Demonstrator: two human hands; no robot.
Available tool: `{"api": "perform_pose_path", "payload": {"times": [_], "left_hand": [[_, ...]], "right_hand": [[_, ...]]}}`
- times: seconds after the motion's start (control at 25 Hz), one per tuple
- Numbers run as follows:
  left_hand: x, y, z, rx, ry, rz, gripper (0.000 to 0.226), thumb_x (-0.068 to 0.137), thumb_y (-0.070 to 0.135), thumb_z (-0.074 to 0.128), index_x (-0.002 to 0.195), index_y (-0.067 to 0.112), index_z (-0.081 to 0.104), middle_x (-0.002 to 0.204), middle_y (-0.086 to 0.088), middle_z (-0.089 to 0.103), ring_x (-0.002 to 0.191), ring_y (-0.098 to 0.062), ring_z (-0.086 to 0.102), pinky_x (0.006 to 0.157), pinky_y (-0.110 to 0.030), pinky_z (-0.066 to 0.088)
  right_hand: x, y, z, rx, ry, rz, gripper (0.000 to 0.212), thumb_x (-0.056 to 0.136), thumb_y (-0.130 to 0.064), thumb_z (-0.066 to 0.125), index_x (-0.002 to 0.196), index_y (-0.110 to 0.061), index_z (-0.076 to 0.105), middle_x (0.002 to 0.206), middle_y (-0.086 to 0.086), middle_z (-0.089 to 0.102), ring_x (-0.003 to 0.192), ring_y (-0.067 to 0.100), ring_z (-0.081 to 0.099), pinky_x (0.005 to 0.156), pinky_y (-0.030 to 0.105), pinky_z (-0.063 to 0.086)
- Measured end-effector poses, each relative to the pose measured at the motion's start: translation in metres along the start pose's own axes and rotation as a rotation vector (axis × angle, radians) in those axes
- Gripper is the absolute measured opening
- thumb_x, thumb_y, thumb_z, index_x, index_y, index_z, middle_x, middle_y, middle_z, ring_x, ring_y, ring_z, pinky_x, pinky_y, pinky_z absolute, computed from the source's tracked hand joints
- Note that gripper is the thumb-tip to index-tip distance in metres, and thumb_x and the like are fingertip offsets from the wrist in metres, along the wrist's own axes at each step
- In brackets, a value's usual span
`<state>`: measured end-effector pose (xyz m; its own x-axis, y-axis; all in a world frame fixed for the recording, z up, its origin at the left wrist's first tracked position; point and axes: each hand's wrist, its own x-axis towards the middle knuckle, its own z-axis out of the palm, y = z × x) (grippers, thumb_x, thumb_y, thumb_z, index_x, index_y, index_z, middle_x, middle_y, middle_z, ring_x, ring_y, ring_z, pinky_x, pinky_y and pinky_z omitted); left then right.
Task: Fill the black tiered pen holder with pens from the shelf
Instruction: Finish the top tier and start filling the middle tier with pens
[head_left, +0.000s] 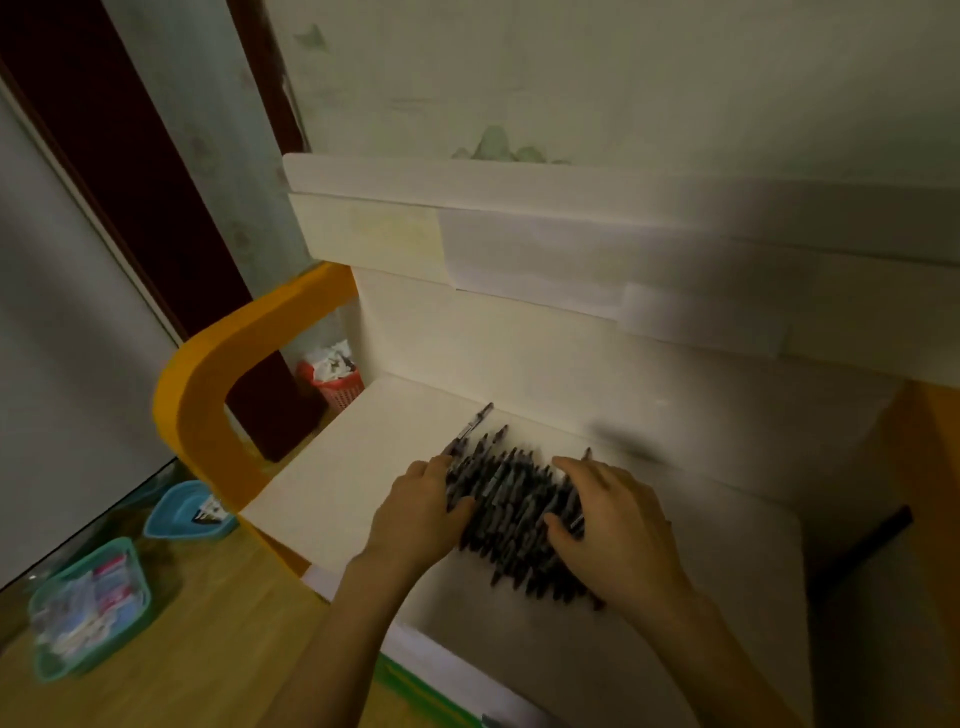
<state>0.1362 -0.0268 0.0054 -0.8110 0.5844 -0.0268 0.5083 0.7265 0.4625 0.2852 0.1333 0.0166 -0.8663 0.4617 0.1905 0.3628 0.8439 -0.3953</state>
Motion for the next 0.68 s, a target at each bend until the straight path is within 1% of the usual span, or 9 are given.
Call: {"api": "perform_pose_path", "payload": {"times": [0.12,0.24,0.32,0.4,0.56,0.68], "left_hand": [[0.025,-0.009,0.015,0.055,-0.070,-0.060,0.059,0.091,0.049,0.056,0.139,0.017,0.040,0.130,-0.009,0.049,0.116,-0.026,0.050,0.091,-0.037,0.050],[0.042,-0.015,0.025,0.139,-0.114,-0.126,0.070,0.085,0.062,0.056,0.134,0.014,0.041,0.127,-0.010,0.046,0.115,-0.027,0.047,0.091,-0.039,0.050],[0.050,-0.019,0.030,0.163,-0.167,-0.179,0.077,0.081,0.065,0.059,0.132,0.010,0.041,0.126,-0.012,0.045,0.116,-0.029,0.046,0.092,-0.040,0.050],[0.056,-0.024,0.032,0.154,-0.224,-0.192,0.078,0.078,0.065,0.063,0.129,0.008,0.043,0.125,-0.013,0.047,0.114,-0.030,0.049,0.093,-0.041,0.050],[0.070,-0.028,0.033,0.082,-0.306,-0.171,0.067,0.072,0.059,0.070,0.113,0.010,0.054,0.113,-0.011,0.056,0.102,-0.027,0.056,0.086,-0.040,0.055],[0.076,-0.030,0.034,-0.001,-0.352,-0.207,0.061,0.069,0.052,0.074,0.111,0.013,0.055,0.114,-0.011,0.053,0.105,-0.024,0.053,0.087,-0.038,0.054]], "right_hand": [[0.016,-0.003,0.009,-0.023,-0.014,0.033,0.056,0.091,-0.048,0.053,0.143,-0.034,0.037,0.139,-0.009,0.051,0.130,0.015,0.043,0.110,0.036,0.032],[0.029,-0.006,0.015,-0.029,-0.016,0.077,0.057,0.091,-0.048,0.053,0.144,-0.034,0.037,0.141,-0.010,0.049,0.132,0.015,0.042,0.112,0.036,0.030],[0.035,-0.007,0.019,-0.024,-0.021,0.101,0.057,0.091,-0.047,0.054,0.144,-0.033,0.038,0.141,-0.009,0.050,0.131,0.016,0.043,0.112,0.037,0.031],[0.038,-0.008,0.023,-0.024,-0.027,0.123,0.057,0.091,-0.047,0.053,0.144,-0.033,0.038,0.141,-0.008,0.049,0.131,0.016,0.042,0.112,0.036,0.031],[0.042,-0.011,0.030,-0.030,-0.030,0.161,0.057,0.091,-0.048,0.053,0.145,-0.033,0.038,0.144,-0.009,0.047,0.134,0.016,0.039,0.112,0.035,0.027],[0.042,-0.012,0.034,-0.050,-0.040,0.165,0.057,0.092,-0.050,0.051,0.144,-0.034,0.037,0.144,-0.011,0.045,0.135,0.015,0.037,0.112,0.034,0.025]]}}
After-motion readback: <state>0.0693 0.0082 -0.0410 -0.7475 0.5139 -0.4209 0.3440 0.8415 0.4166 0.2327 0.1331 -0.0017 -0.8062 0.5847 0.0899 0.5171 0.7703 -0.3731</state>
